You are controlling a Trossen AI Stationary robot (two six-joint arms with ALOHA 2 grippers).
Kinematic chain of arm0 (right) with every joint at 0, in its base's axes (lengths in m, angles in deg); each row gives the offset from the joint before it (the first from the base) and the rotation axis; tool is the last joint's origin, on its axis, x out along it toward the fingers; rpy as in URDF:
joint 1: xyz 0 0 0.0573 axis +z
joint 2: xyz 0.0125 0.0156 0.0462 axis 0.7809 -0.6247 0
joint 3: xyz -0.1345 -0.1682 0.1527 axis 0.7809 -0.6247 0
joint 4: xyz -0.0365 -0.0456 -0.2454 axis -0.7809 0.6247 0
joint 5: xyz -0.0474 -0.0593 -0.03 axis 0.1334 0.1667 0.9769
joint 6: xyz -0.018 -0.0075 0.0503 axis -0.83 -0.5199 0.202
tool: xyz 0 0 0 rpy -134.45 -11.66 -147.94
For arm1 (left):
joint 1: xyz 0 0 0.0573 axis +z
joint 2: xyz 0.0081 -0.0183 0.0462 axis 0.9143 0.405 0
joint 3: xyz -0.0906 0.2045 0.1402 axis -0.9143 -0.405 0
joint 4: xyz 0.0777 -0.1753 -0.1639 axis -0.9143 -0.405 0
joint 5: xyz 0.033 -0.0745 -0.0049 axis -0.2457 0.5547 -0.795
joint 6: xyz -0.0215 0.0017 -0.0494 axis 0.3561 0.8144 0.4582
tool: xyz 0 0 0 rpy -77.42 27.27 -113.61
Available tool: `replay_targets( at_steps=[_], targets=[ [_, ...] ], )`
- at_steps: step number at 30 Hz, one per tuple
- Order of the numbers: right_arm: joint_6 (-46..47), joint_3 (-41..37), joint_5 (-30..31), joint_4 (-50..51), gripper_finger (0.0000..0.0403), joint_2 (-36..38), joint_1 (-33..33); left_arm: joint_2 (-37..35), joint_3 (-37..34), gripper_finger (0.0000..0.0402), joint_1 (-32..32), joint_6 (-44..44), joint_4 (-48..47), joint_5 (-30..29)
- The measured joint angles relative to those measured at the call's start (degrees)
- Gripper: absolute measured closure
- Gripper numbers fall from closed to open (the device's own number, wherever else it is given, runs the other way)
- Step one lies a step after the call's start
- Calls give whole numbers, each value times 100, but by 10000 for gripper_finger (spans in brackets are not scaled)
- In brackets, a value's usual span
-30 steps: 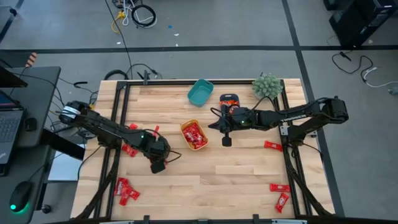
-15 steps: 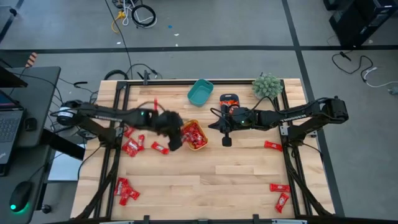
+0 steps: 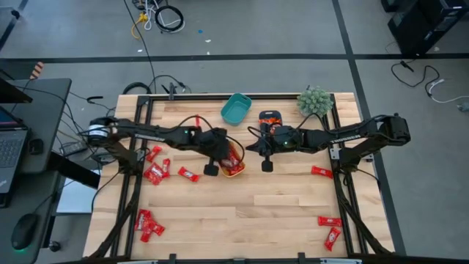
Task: Sort candy
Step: Put the red candy into the yellow bin
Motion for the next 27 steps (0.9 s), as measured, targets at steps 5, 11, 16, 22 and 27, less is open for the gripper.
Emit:
replay_targets(
  at_steps=[5,11,16,22,27],
  targets=[
    [2,0,2,9,403,0,0,447,256,392,2,-968,-116,-394],
    [2,0,7,82,403,0,0,846,568,392,-82,-1478,-705,-85],
    [20,0,16,117,403,0,0,912,955,389,-236,-1511,-1482,-88],
    [20,0,20,134,403,0,0,912,1238,344,-358,-1151,-1638,-203],
    [22,0,20,198,403,0,0,914,1272,284,-399,-895,-1593,-508]
  ],
)
